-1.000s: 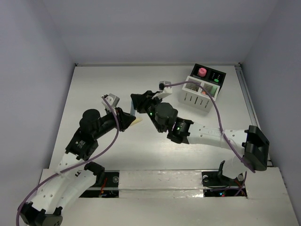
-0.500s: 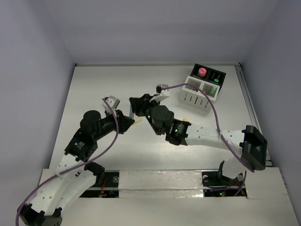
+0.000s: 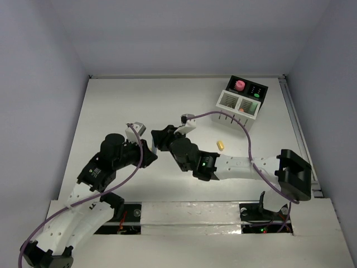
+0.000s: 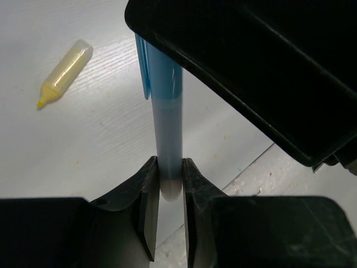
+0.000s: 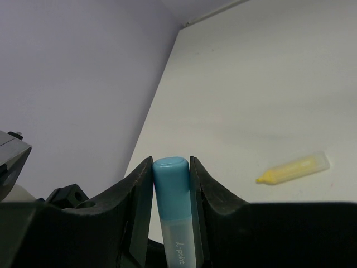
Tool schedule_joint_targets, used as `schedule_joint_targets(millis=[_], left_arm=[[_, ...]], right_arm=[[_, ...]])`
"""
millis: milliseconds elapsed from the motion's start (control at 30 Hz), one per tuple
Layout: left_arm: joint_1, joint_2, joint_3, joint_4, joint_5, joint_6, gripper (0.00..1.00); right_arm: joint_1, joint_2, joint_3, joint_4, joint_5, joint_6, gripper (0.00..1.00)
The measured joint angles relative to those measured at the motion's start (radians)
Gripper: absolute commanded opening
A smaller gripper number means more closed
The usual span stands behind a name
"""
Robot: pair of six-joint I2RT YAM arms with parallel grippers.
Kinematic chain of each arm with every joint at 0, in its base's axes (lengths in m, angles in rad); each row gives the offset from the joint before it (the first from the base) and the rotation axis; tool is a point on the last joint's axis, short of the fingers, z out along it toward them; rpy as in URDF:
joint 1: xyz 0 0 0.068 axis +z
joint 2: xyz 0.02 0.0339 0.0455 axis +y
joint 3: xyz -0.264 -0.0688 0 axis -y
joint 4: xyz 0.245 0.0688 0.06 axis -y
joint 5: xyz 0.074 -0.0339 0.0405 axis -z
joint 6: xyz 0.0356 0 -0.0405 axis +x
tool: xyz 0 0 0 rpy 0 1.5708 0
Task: Sort the stationery into containers
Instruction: Close the pen cap on the pen, then place the pen in the storage box.
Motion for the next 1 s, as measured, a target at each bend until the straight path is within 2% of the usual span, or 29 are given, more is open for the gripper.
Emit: schedule_joint_targets(millis=[233,367,433,467,533,567,667,833,867,900,1000], left_arm=[[-0.002,0.0,-0.006,-0.105,0.013,0.003,0.0],[-0.004,0.011,-0.007,-0.102,0.043,0.006,0.0],[-0.005,0.022,-0.007,-0.068,0.068,0.008,0.09],[-0.005,0.029,-0.007,-0.035,0.076,0.01,0.23],[-0.003,0.041,-0.007,0.053,0.074,0.011,0.37],[0.003,0.047,-0.006,0.113,0.068,0.008,0.48],[0.015,0.051,-0.003,0.229,0.062,0.006,0.62],[0.019,0.044,-0.002,0.295,0.065,0.006,0.78],[0.019,0.037,-0.002,0.3,0.066,0.006,0.91],[0.019,0.03,-0.002,0.304,0.067,0.008,0.99],[0.019,0.007,-0.002,0.31,0.067,0.005,0.99]], right_arm=[[0.035,0.018,-0.056,-0.004,0.046,0.101,0.0],[0.038,-0.013,-0.081,-0.021,0.059,0.118,0.0],[0.027,-0.044,-0.084,-0.038,0.054,0.098,0.0],[0.011,-0.06,-0.084,-0.044,0.04,0.083,0.0],[-0.037,-0.09,-0.079,-0.061,-0.011,0.053,0.0],[-0.065,-0.101,-0.078,-0.08,-0.04,0.034,0.0],[-0.158,-0.107,-0.05,-0.14,-0.084,-0.025,0.0],[-0.39,-0.129,0.007,-0.196,-0.098,-0.097,0.0],[-0.447,-0.146,0.006,-0.208,-0.097,-0.108,0.0],[-0.517,-0.169,0.005,-0.219,-0.095,-0.123,0.0],[-0.698,-0.235,0.001,-0.223,-0.057,-0.188,0.0]])
